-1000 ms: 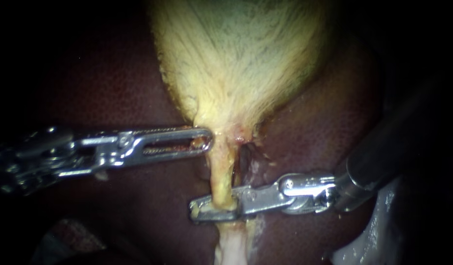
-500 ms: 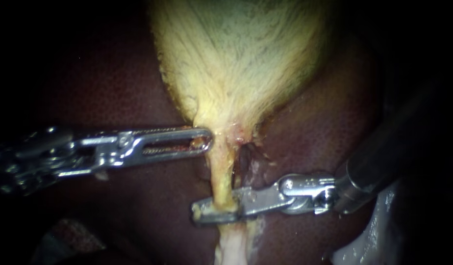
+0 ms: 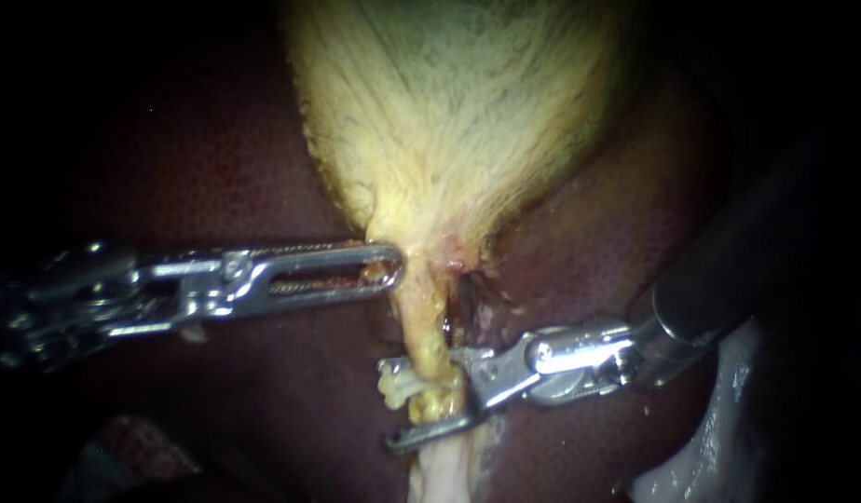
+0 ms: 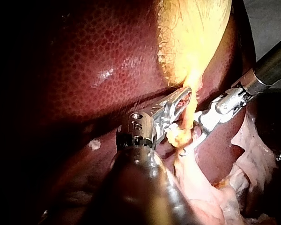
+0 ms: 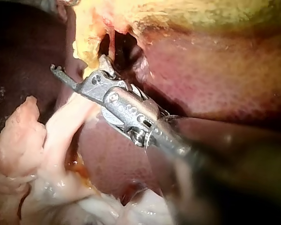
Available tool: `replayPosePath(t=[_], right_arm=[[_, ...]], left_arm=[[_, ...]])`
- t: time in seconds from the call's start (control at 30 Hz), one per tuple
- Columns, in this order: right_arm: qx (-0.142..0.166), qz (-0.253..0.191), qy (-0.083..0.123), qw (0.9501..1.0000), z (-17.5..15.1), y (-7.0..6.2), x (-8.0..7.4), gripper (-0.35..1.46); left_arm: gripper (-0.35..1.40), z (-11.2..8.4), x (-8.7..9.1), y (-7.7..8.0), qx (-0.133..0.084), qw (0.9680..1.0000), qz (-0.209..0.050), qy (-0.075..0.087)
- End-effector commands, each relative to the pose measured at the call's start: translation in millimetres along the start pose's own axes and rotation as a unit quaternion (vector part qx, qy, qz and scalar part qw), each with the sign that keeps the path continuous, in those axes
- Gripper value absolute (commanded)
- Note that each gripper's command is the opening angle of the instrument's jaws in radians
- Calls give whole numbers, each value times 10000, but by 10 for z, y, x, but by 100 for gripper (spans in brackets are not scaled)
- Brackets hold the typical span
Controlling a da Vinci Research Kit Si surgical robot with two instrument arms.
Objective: Going back second clip left tube
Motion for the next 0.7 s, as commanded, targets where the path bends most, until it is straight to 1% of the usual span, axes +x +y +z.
replayPosePath(t=[0.03,0.13,0.27,0.37,0.43,0.5,0.63,0.7], right_arm=[[4,-108,-22,9999,4,0,0,60],[-3,-292,-41,9996,9,1,-2,60],[99,-544,-54,9985,14,1,-5,60],[165,-796,-68,9967,17,-1,-9,60],[202,-1066,-79,9941,17,-1,-9,60],[229,-1214,-68,9923,17,0,-10,60],[228,-1238,-67,9920,14,4,-12,60],[244,-1170,-56,9928,10,8,-12,60]], left_arm=[[-35,0,0,0,-6,10000,-1,-3],[-35,0,0,-1,-7,10000,-1,-4],[-35,0,1,-2,-11,10000,-2,-6],[-35,0,1,-2,-11,10000,-2,-7],[-35,0,1,-2,-11,10000,-2,-7],[-35,0,1,-2,-12,10000,-2,-7],[-35,0,1,-2,-11,10000,-1,-7],[-35,0,1,-2,-11,10000,-1,-6]])
